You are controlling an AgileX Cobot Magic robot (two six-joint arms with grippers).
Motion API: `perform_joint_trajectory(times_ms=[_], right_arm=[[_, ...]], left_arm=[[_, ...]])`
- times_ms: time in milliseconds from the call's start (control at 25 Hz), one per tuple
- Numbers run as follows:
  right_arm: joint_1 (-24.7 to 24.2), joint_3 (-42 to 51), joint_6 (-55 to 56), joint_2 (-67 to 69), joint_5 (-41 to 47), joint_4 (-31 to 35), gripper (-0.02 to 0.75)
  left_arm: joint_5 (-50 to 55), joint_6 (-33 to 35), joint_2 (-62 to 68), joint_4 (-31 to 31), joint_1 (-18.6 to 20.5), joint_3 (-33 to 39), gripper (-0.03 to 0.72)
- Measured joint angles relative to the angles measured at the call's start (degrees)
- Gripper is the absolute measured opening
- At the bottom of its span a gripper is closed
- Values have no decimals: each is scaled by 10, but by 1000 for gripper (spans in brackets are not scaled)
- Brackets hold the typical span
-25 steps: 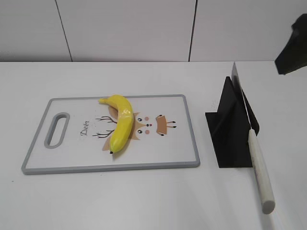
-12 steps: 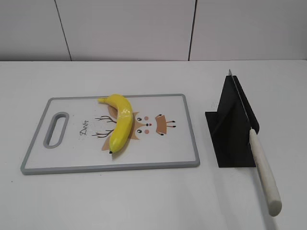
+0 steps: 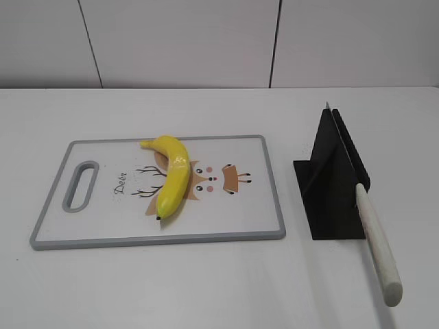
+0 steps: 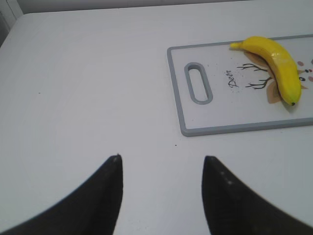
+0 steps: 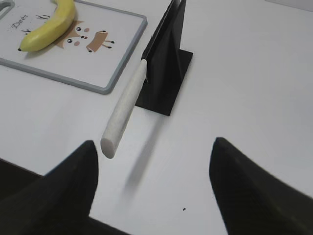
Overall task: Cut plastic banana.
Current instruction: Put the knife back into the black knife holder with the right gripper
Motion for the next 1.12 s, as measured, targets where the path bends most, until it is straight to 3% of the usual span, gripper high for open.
perform_joint_trajectory(times_ms=[400,840,1120], right_arm=[[0,30,-1,-107,14,-2,547],[-1,30,-1,-113,15,-9,548],[-87,30,-1,-113,15,-9,548]], left_arm=[[0,0,0,-1,0,0,489],[-1,0,0,-1,0,0,489],[-1,0,0,-1,0,0,489]])
